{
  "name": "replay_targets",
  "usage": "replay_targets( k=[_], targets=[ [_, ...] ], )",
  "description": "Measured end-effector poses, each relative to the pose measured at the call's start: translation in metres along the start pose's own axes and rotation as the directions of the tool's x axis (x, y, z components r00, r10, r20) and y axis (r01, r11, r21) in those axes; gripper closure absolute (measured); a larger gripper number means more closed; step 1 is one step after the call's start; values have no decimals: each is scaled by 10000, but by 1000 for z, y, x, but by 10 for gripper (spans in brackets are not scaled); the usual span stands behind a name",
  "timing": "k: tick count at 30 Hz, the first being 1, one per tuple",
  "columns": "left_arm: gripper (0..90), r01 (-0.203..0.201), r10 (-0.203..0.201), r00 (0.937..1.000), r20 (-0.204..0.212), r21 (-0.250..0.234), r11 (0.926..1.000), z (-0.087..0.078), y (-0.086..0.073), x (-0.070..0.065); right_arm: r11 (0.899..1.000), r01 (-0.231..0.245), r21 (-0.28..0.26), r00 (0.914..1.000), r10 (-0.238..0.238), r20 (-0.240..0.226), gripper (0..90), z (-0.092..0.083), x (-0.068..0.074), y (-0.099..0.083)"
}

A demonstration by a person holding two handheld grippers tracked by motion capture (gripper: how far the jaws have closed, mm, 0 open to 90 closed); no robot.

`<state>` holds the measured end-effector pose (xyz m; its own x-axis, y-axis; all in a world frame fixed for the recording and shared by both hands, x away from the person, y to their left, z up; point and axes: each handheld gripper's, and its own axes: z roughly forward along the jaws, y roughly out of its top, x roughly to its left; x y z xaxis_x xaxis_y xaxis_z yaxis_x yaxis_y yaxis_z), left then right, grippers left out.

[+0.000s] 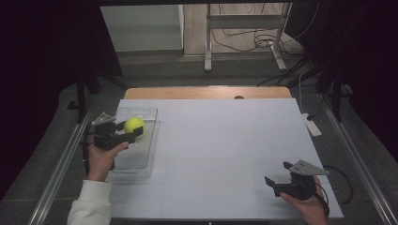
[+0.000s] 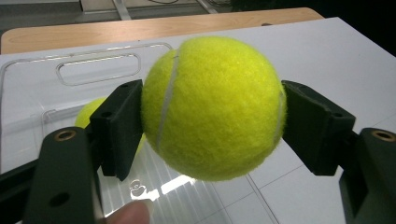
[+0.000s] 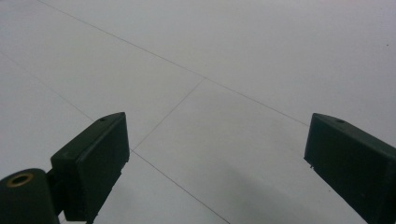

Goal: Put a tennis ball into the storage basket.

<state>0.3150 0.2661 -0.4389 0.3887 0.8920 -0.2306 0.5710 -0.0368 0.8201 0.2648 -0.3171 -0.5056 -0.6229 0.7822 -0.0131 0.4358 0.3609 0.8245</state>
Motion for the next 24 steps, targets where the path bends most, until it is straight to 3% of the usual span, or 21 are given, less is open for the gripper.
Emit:
replay_targets(
  k=[15,24],
  targets=[
    [266,17,-15,9996,-283,98,10000,-4,-1,5,10000,-6,1,10000,6,0,69,0,0,0],
    [266,7,21,9971,-764,361,9993,-3,-3,8,10000,0,-14,10000,0,-17,69,0,1,0]
  ],
)
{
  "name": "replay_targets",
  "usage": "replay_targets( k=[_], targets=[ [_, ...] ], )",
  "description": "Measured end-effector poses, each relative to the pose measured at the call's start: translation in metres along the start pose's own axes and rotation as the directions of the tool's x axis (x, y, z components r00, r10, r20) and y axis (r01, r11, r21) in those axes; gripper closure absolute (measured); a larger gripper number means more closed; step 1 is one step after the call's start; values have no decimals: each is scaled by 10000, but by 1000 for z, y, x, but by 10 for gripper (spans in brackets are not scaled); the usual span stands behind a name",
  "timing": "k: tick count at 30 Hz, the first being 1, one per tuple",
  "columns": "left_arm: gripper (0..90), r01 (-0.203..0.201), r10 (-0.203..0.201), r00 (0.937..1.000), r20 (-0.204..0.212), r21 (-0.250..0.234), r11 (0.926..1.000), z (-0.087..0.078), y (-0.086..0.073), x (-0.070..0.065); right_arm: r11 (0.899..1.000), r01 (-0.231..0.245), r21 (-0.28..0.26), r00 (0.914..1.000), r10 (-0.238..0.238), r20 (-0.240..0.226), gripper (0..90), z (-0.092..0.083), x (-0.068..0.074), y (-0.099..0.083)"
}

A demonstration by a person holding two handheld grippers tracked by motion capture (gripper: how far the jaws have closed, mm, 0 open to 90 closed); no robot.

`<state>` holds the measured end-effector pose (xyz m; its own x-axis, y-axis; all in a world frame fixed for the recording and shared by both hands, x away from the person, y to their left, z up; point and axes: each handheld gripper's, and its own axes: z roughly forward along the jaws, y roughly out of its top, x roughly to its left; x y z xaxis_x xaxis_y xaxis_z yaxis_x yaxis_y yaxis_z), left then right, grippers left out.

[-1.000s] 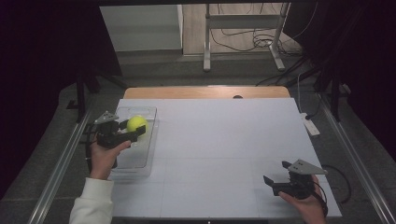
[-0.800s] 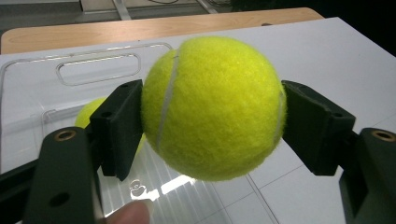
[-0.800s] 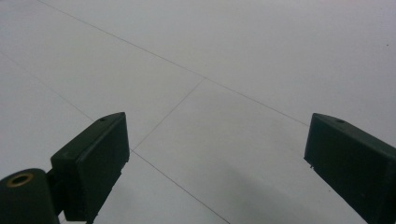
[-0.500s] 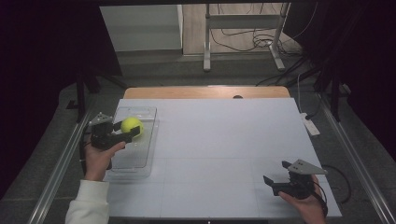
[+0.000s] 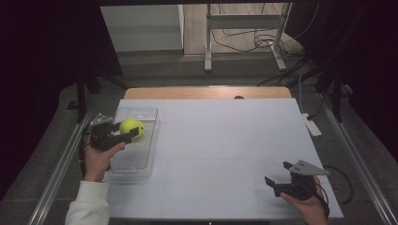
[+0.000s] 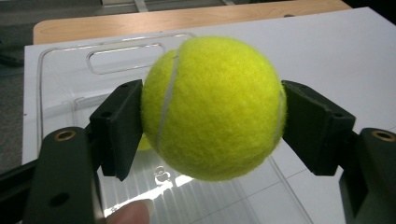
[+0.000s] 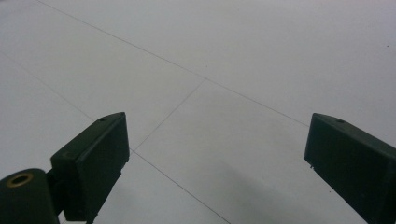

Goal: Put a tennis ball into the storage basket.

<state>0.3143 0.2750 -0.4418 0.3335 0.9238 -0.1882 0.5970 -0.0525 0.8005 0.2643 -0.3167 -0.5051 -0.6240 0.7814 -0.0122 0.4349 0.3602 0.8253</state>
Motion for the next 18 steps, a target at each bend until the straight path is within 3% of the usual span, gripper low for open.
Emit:
replay_targets(
  k=[18],
  targets=[
    [265,-90,160,9981,-598,1142,9934,12,-7,9,10000,35,31,10000,-35,3,68,1,0,0]
  ],
)
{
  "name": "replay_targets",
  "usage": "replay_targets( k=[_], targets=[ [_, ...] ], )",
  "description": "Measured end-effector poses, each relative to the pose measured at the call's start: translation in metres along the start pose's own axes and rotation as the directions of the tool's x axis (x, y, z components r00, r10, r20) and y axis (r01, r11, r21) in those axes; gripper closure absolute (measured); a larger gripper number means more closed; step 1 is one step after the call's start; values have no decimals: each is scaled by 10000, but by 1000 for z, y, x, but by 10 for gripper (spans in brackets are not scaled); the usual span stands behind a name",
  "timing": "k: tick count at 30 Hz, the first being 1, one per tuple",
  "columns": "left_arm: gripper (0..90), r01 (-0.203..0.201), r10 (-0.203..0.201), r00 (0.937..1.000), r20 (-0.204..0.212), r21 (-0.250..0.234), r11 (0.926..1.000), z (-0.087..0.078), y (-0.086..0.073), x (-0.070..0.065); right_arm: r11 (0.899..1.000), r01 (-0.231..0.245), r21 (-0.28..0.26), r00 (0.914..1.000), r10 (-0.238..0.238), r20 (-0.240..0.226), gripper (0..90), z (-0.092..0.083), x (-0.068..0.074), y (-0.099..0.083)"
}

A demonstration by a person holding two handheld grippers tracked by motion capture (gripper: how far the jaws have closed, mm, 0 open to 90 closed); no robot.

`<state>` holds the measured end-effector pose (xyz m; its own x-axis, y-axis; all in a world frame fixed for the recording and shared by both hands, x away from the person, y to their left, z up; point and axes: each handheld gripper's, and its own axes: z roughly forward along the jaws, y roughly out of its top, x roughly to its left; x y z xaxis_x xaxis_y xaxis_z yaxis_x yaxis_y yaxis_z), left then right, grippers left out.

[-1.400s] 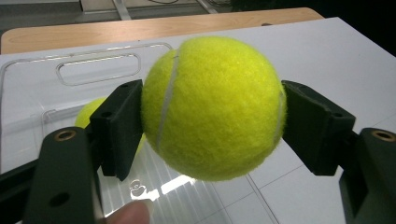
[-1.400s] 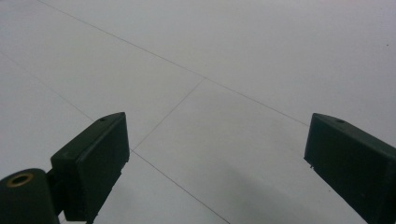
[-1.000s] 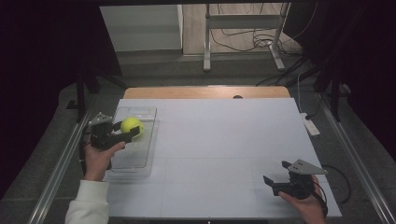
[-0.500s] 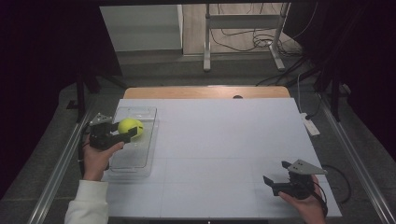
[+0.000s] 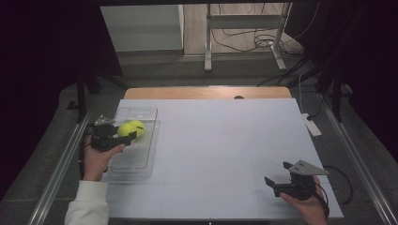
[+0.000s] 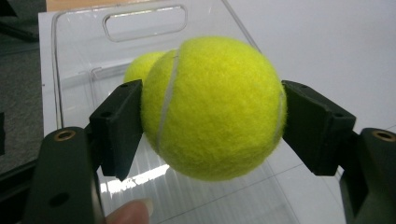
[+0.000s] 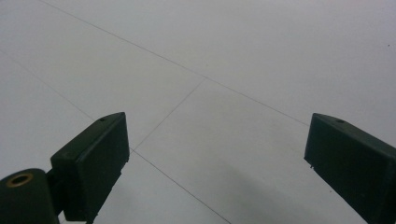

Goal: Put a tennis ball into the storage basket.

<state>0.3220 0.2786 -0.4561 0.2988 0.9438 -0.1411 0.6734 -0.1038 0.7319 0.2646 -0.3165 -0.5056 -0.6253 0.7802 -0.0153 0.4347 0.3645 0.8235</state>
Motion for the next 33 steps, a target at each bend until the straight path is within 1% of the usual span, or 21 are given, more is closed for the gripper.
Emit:
replay_targets(
  k=[5,9,12,15,18,21,25,33],
  targets=[
    [265,-182,187,9997,-143,321,9993,4,-1,0,10000,-3,5,10000,3,7,68,0,0,0],
    [265,-197,207,9997,-154,578,9981,6,-2,1,10000,1,23,10000,-1,1,68,0,0,0],
    [265,-249,269,9994,-240,786,9966,7,-2,1,10000,-10,32,10000,10,8,69,0,0,0],
    [265,-199,221,9995,-235,892,9958,8,-3,1,10000,3,30,10000,-3,-10,68,0,0,0],
    [264,-240,275,9992,-294,1126,9934,10,-3,0,10000,3,35,10000,-3,-11,69,0,0,0],
    [264,-256,304,9988,-372,1249,9918,10,-3,0,10000,4,43,10000,-4,-5,69,0,0,0],
    [263,-296,387,9979,-521,1652,9858,13,-3,-1,10000,13,63,10000,-13,-16,68,1,0,0],
    [263,-386,522,9964,-667,1914,9808,16,-4,-2,10000,-14,60,10000,14,-16,68,1,0,0]
  ],
)
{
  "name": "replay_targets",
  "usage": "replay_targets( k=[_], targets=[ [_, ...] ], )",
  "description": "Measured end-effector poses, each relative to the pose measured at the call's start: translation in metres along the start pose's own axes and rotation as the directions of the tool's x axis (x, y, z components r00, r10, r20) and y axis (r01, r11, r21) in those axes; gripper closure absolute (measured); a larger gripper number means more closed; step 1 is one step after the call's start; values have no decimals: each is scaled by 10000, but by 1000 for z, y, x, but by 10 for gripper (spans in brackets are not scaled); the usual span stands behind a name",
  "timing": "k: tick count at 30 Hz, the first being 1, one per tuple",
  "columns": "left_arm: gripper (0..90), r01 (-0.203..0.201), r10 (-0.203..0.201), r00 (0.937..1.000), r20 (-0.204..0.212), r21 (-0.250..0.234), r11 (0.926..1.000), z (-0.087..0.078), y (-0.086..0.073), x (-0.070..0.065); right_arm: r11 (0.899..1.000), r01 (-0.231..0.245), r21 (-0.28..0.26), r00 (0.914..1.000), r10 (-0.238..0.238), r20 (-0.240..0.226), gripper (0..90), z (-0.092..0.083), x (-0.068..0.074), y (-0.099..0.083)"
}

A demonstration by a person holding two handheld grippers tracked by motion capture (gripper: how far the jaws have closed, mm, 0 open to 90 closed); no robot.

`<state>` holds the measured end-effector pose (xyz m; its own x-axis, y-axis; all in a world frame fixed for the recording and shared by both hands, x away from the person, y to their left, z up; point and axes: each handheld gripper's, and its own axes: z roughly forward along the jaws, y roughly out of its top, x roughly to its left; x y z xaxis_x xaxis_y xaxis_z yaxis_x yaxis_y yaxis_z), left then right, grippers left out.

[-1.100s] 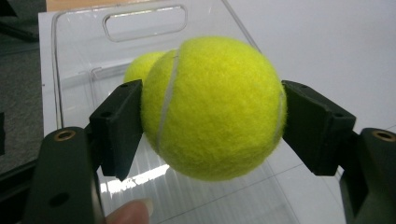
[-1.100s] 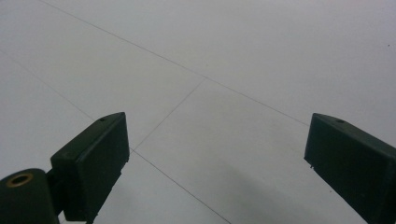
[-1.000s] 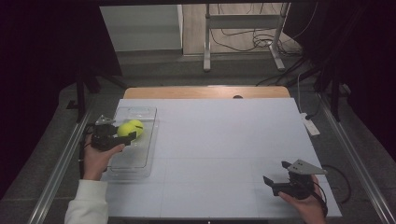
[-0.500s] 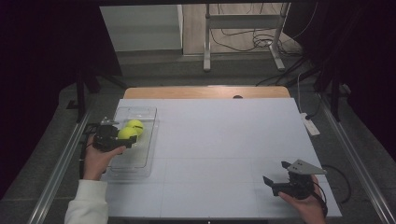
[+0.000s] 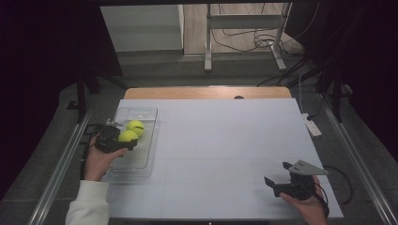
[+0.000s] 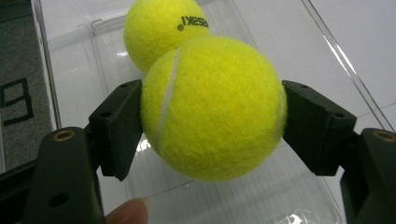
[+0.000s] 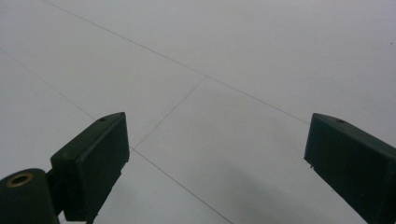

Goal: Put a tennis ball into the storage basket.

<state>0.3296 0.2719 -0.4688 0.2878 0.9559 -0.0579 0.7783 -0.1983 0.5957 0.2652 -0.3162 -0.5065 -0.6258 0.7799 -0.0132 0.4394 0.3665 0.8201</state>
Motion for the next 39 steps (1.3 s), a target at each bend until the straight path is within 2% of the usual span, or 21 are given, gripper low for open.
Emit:
replay_targets(
  k=[3,12,14,17,18,19,21,25,33,35,39],
  targets=[
    [262,-64,68,9996,-282,166,9998,2,0,-1,10000,6,5,10000,-6,0,69,0,0,0],
    [261,-51,58,9996,-269,256,9997,3,-1,0,10000,-13,-13,10000,13,-18,69,0,0,0],
    [259,-51,58,9996,-270,237,9997,3,-1,0,10000,-11,-5,10000,11,-15,68,0,0,0],
    [246,-102,98,9982,-592,-64,9999,2,-1,0,10000,-6,-7,10000,6,-23,68,0,0,0],
    [205,-25,10,9986,-523,-274,9996,0,0,0,10000,-3,-8,10000,3,-23,68,0,0,0],
    [160,35,-45,9998,-196,-471,9989,-3,0,1,10000,-2,-4,10000,2,-24,68,0,0,0],
    [128,127,-135,9998,-131,-630,9979,-5,0,1,10000,-8,0,10000,8,-36,68,0,0,0],
    [122,273,-269,9996,55,-865,9959,-7,1,1,10000,21,22,10000,-21,-22,68,0,0,0],
    [133,350,-343,9994,100,-889,9954,-7,1,2,10000,5,10,10000,-5,-27,68,0,0,0],
    [134,446,-418,9987,304,-961,9944,-8,1,2,10000,2,-7,10000,-2,-39,68,0,0,0],
    [143,399,-366,9986,370,-931,9949,-7,1,1,10000,4,-9,10000,-4,-54,68,1,-1,0]
  ],
)
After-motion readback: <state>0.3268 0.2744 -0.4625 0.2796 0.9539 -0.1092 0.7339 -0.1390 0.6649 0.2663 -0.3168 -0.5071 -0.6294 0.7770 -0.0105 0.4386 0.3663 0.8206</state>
